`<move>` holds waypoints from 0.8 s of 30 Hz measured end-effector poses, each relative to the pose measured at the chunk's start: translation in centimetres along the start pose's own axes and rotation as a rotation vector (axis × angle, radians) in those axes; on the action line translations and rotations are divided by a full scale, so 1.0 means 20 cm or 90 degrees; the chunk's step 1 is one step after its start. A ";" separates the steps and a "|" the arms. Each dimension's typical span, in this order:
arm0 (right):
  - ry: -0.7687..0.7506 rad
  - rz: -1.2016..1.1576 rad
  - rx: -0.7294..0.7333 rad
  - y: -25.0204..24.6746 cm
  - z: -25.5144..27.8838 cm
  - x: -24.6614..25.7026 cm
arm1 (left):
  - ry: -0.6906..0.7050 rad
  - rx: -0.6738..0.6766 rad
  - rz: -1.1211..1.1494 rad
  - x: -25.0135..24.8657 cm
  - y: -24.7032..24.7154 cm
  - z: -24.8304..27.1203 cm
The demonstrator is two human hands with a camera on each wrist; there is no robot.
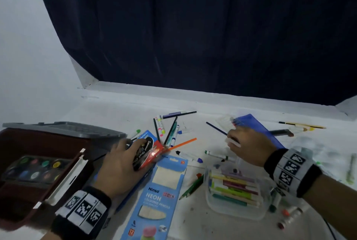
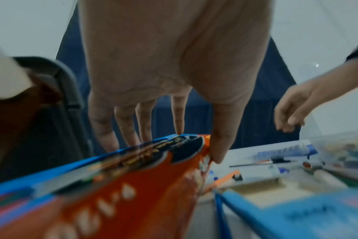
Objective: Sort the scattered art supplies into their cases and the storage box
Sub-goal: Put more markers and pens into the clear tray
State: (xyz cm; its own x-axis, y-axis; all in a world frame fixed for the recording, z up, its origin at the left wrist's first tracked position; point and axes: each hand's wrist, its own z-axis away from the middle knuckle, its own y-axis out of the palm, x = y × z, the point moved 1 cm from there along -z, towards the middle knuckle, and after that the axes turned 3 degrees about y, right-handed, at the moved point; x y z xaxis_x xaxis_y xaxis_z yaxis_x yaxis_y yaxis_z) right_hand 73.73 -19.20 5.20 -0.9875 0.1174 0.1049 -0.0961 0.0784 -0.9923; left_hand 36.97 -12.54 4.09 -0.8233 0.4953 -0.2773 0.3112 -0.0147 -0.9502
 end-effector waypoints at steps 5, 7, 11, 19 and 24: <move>0.114 0.132 0.075 0.04 -0.18 -0.20 | 0.060 -0.070 0.202 -0.23 -0.13 -0.08; 0.136 0.154 0.127 0.07 -0.22 -0.27 | 0.055 -0.091 0.292 -0.31 -0.15 -0.11; 0.146 0.117 0.208 0.14 -0.26 -0.35 | 0.020 -0.113 0.455 -0.39 -0.11 -0.14; 0.179 -0.084 0.048 -0.03 -0.12 -0.25 | -0.072 -0.152 0.688 -0.42 0.10 -0.09; 0.110 -0.352 -0.087 -0.20 0.21 -0.09 | -0.102 -0.117 0.741 -0.41 0.11 0.04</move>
State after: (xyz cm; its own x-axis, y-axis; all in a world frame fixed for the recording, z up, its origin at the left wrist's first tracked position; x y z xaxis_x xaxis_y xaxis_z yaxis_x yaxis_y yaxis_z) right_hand 75.27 -23.86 8.63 -0.7600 0.1822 0.6238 -0.5615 0.2992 -0.7715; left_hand 44.06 -17.25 4.15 -0.0461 0.1515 -0.9874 0.9638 -0.2531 -0.0839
